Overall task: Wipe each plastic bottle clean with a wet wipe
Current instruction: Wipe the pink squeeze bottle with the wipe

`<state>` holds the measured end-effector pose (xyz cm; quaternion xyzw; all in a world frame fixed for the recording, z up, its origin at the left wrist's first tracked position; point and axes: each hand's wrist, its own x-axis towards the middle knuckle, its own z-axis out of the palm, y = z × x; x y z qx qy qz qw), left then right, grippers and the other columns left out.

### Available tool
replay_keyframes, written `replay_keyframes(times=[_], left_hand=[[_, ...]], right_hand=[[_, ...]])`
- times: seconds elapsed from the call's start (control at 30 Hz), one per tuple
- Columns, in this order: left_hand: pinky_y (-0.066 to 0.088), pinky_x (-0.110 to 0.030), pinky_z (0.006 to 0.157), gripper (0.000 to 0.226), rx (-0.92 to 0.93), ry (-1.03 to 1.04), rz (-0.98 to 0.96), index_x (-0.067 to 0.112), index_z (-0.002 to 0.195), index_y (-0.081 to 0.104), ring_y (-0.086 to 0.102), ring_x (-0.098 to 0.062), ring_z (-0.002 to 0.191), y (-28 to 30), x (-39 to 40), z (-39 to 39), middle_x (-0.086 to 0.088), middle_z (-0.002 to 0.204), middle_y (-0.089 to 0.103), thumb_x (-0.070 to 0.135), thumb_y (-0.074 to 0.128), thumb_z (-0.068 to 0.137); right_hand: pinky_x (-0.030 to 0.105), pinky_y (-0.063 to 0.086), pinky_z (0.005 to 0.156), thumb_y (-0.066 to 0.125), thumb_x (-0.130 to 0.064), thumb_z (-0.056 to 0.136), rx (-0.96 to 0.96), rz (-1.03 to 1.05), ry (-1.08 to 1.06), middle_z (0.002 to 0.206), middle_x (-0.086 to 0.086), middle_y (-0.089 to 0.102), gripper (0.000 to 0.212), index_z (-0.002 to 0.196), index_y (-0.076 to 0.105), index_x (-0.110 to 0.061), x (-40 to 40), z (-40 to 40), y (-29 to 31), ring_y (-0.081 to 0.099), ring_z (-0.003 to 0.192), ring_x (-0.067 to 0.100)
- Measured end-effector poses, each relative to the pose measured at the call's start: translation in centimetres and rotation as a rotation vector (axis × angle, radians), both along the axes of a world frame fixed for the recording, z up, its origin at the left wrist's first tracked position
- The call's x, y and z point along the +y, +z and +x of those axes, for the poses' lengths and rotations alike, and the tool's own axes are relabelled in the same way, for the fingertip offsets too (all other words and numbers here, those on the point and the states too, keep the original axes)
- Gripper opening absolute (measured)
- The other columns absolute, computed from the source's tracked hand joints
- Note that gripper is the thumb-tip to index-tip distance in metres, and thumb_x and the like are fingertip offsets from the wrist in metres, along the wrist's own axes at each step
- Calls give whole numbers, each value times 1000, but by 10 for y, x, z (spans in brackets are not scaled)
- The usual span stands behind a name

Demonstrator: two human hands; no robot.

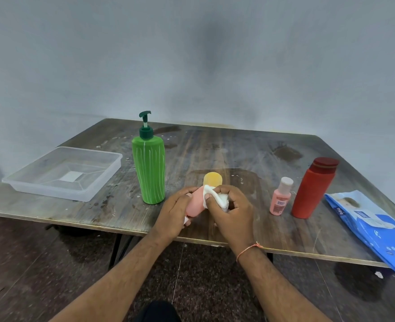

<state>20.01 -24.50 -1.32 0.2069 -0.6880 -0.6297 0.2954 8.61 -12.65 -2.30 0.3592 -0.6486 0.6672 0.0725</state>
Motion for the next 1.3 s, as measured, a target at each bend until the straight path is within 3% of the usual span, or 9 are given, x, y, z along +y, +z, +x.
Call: replay_keyframes(times=[0.13, 0.27, 0.37, 0.47, 0.63, 0.93, 1.13, 1.2, 1.3], left_hand=[[39, -25, 44, 47, 28, -143, 65, 26, 125, 70, 50, -13, 54, -6, -10, 1, -3, 84, 67, 43, 33, 103], [35, -23, 42, 54, 89, -230, 120, 27, 134, 65, 43, -15, 51, -13, -16, -2, -22, 108, 65, 51, 28, 104], [36, -22, 39, 55, 144, -238, 136, 30, 139, 60, 45, -14, 52, -11, -17, -1, -19, 123, 64, 54, 26, 104], [37, -22, 36, 55, 166, -245, 153, 32, 143, 56, 49, -14, 53, -12, -20, -2, -17, 115, 54, 57, 28, 102], [38, -21, 36, 55, 171, -267, 119, 32, 150, 48, 50, -13, 52, -12, -19, -2, -14, 111, 54, 55, 28, 103], [40, -25, 41, 49, 142, -162, -28, 39, 146, 51, 52, -18, 57, -15, -11, -4, -10, 111, 61, 54, 26, 105], [56, -47, 64, 48, 147, 48, -383, 33, 148, 49, 64, -25, 88, -21, 3, -3, -3, 116, 59, 52, 26, 110], [56, -40, 83, 50, 125, 133, -514, 32, 150, 47, 61, -21, 102, -21, 5, -1, 3, 122, 56, 50, 25, 110], [49, -32, 95, 54, 141, 180, -566, 26, 151, 46, 56, -13, 113, -19, 8, 1, 10, 124, 53, 51, 24, 108]], right_hand=[[39, 63, 57, 86, -15, 88, -131, 26, 112, 100, -17, 74, 23, 99, 75, -31, 3, 2, 2, 74, 85, 20], [33, 59, 48, 86, -13, 86, -257, -26, 143, 100, -4, 74, 20, 94, 75, -27, 5, -1, 4, 74, 85, 38], [33, 59, 48, 84, -13, 84, -269, -25, 161, 98, -3, 74, 17, 92, 75, -26, 6, 0, 5, 73, 82, 36], [31, 59, 49, 82, -1, 88, -259, -8, 184, 99, -6, 73, 22, 95, 76, -20, 5, 2, 6, 73, 86, 36], [33, 61, 53, 83, -3, 89, -273, 1, 195, 102, -7, 74, 20, 98, 77, -19, 7, 0, 5, 75, 89, 29], [37, 66, 61, 78, 2, 93, -436, 9, 360, 103, 20, 75, 12, 101, 74, -6, 7, -6, 8, 78, 77, 32], [35, 64, 56, 77, 3, 92, -451, 42, 326, 100, 20, 73, 13, 91, 70, -7, 7, -6, 9, 77, 74, 26], [34, 63, 55, 78, 3, 91, -468, 46, 314, 94, 14, 74, 14, 89, 70, -8, 7, -5, 9, 77, 73, 25], [33, 64, 56, 79, 4, 91, -506, 39, 321, 86, 8, 74, 14, 88, 69, -5, 9, -5, 11, 77, 73, 25]])
